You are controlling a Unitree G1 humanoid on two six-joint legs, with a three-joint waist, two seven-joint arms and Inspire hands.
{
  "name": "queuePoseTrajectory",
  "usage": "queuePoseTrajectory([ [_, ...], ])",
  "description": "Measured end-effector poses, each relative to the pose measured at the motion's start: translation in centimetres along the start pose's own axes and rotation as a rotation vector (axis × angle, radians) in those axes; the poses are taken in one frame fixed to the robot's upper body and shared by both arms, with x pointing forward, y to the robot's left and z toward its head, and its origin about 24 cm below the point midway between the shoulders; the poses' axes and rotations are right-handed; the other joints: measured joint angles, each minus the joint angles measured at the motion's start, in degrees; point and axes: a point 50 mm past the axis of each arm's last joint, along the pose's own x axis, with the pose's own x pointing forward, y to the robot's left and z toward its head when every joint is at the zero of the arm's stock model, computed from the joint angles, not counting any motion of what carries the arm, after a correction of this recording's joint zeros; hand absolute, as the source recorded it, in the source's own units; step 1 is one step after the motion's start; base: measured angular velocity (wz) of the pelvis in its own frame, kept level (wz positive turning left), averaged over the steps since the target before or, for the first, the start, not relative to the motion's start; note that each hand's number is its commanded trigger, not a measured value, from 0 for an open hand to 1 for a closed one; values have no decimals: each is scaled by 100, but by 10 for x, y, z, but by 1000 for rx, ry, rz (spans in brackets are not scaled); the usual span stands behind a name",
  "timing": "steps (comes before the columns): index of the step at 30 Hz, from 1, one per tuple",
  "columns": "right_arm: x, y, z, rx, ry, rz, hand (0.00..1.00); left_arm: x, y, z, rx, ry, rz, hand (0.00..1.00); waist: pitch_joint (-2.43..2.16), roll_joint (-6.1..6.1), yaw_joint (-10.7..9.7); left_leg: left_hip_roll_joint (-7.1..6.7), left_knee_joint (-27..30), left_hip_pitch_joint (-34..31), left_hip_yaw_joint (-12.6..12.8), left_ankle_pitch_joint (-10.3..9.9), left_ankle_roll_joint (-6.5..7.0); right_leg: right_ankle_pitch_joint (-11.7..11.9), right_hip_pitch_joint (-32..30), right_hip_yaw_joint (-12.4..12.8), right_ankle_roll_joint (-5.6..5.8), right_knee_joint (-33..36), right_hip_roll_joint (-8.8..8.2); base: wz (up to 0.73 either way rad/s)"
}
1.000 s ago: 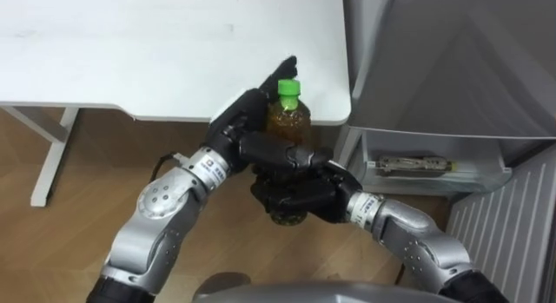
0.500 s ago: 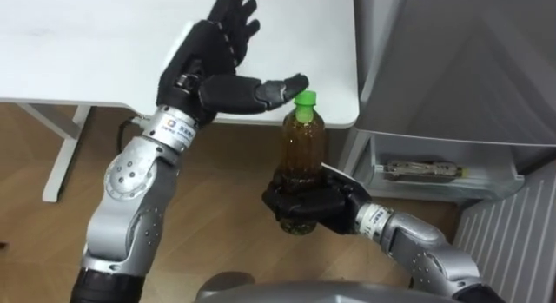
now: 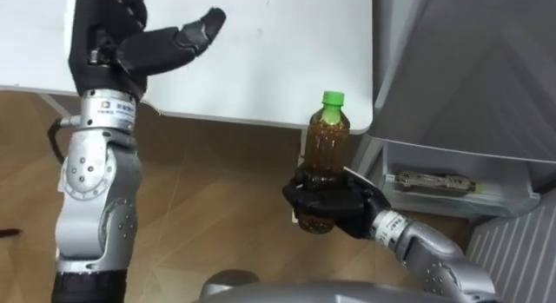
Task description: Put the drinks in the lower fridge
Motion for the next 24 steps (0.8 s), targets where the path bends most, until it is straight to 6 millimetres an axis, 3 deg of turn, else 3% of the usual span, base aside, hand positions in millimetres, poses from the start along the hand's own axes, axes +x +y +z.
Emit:
queuePoseTrajectory([
  [6, -4, -5, 1, 8, -12, -39, 100, -20, 31, -42, 76, 191, 204, 0, -1, -2, 21, 0, -14, 37, 14, -1, -1, 0, 35, -9, 0, 2, -1, 0],
  [15, -6, -8, -4, 33, 10, -95, 100, -84, 72, -120, 180, 604, 489, 0, -48, -84, 42, 0, -18, 35, 15, -1, -1, 0, 6, 1, 0, 0, 0, 0],
  [20, -7, -11, -10, 54, 34, -141, 100, -112, 79, -136, 93, 727, 614, 0, -42, -79, 48, -5, -38, 112, -17, -1, -2, 0, 95, -14, 0, -7, 0, 2],
  [24, -7, -13, -11, 59, 38, -161, 100, -132, 89, -145, 141, 809, 699, 0, -37, -72, 75, -6, -62, 123, -2, 0, -4, -1, 124, -4, 1, -33, 0, -2],
])
